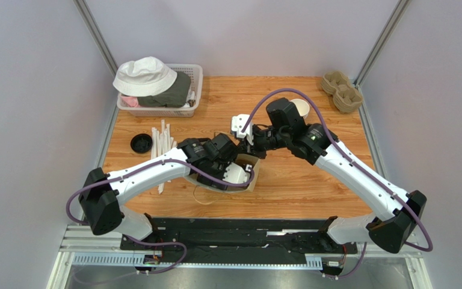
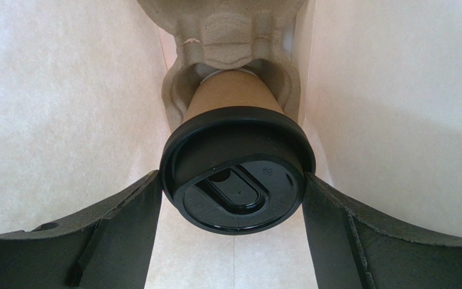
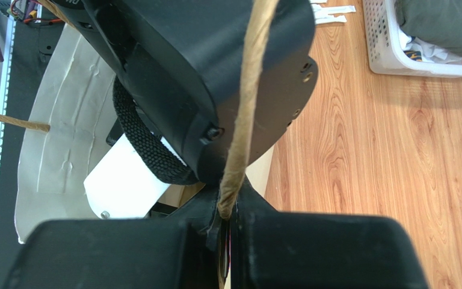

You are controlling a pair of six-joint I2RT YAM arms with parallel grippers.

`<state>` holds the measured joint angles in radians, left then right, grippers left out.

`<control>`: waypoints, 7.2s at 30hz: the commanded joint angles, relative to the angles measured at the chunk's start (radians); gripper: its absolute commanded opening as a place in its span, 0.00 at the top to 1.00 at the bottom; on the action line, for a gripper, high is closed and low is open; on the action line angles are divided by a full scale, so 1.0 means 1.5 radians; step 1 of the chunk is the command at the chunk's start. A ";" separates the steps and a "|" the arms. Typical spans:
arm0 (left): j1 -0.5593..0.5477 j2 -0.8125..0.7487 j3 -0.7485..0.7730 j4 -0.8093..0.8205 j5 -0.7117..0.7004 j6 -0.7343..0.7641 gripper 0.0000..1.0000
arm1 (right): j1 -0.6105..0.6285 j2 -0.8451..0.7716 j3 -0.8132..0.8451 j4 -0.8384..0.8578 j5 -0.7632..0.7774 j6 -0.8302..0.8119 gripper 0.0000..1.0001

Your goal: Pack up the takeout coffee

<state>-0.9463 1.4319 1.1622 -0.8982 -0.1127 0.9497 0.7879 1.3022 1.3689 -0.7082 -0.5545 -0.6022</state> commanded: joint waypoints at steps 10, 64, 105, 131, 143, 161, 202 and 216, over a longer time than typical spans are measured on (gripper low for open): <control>0.069 0.136 0.104 -0.095 0.104 0.055 0.99 | -0.076 0.067 0.067 -0.036 -0.124 -0.053 1.00; 0.078 0.196 0.216 -0.086 0.092 -0.020 0.30 | -0.159 0.153 0.115 -0.065 -0.174 -0.117 1.00; 0.062 0.130 0.276 -0.146 0.102 -0.053 0.01 | -0.160 0.170 0.123 0.004 -0.083 -0.118 1.00; 0.061 0.058 0.383 -0.221 0.121 -0.070 0.01 | -0.160 0.149 0.106 0.014 -0.063 -0.127 1.00; 0.062 -0.032 0.417 -0.184 0.109 -0.087 0.01 | -0.153 0.127 0.083 0.008 -0.058 -0.133 1.00; 0.449 -0.032 0.482 -0.202 0.223 -0.604 0.01 | -0.147 0.095 0.067 -0.013 -0.048 -0.138 1.00; 0.642 0.237 0.086 0.281 0.130 -0.814 0.66 | -0.147 0.077 0.066 -0.028 0.023 -0.088 0.83; 0.635 0.291 0.099 0.292 0.119 -0.810 0.65 | -0.147 0.079 0.083 -0.038 0.040 -0.091 0.73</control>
<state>0.0132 1.8603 1.2964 -0.4919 0.0792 -0.2573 0.5625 1.4208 1.4433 -0.7681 -0.5045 -0.7509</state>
